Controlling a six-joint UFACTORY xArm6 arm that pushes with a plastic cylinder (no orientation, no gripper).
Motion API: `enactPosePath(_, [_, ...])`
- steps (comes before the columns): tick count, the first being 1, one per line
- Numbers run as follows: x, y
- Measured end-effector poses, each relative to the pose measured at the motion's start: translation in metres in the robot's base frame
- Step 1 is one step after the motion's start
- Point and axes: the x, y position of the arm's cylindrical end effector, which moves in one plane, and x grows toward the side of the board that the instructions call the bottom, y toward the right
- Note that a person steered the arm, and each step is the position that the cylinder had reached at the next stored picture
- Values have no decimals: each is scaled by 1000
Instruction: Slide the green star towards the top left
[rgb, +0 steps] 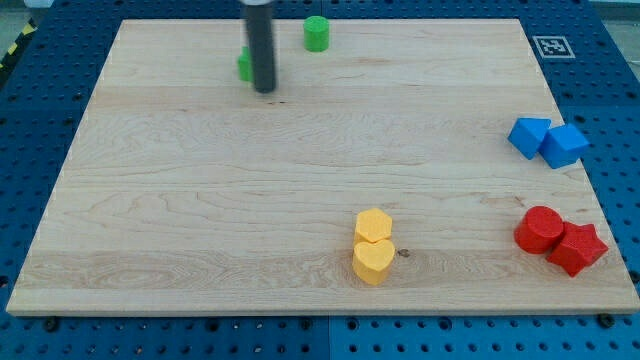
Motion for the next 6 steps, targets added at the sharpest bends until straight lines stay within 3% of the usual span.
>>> enactPosePath(1, [-10, -37])
enactPosePath(3, [11, 62])
enactPosePath(4, [-6, 65])
enactPosePath(6, [-43, -32])
